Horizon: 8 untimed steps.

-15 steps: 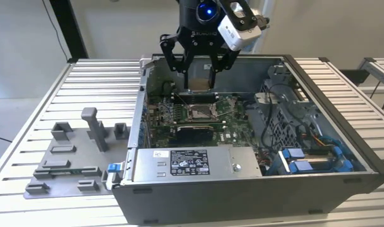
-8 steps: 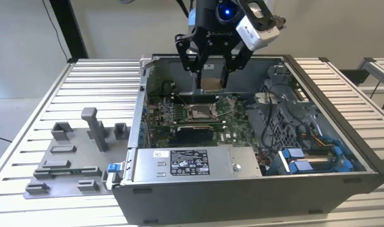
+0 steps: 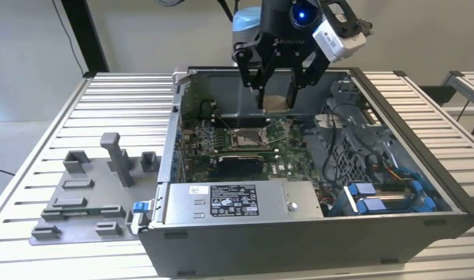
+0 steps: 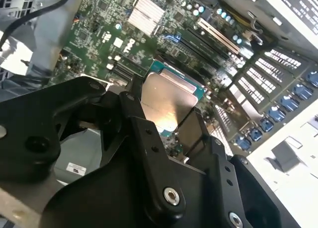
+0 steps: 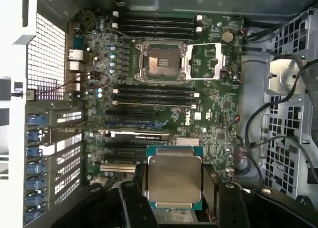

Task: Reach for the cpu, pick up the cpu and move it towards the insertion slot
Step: 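Pick up the cpu and move it towards the insertion slot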

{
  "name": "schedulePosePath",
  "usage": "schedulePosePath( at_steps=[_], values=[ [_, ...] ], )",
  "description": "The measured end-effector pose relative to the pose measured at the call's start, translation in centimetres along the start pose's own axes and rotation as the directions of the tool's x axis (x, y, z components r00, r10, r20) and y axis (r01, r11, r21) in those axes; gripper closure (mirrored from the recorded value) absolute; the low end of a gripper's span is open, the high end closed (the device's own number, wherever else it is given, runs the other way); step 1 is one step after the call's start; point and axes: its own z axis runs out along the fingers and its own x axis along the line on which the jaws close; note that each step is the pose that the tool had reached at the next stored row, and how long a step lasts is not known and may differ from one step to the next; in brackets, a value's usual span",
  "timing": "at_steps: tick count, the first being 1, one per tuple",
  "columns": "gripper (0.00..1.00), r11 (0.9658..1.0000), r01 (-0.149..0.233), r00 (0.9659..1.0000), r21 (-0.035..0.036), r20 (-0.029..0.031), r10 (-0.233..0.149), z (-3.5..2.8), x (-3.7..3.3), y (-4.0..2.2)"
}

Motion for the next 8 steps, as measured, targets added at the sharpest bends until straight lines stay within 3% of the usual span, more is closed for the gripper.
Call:
schedulePosePath(
  at_steps=[2,8],
  values=[
    [1.00,1.0000,0.000,1.0000,-0.0001,0.0000,0.000,0.01,-0.42,-0.01],
    [1.00,1.0000,0.000,1.0000,0.0000,0.0000,0.000,0.00,-0.53,-0.01]
  ],
)
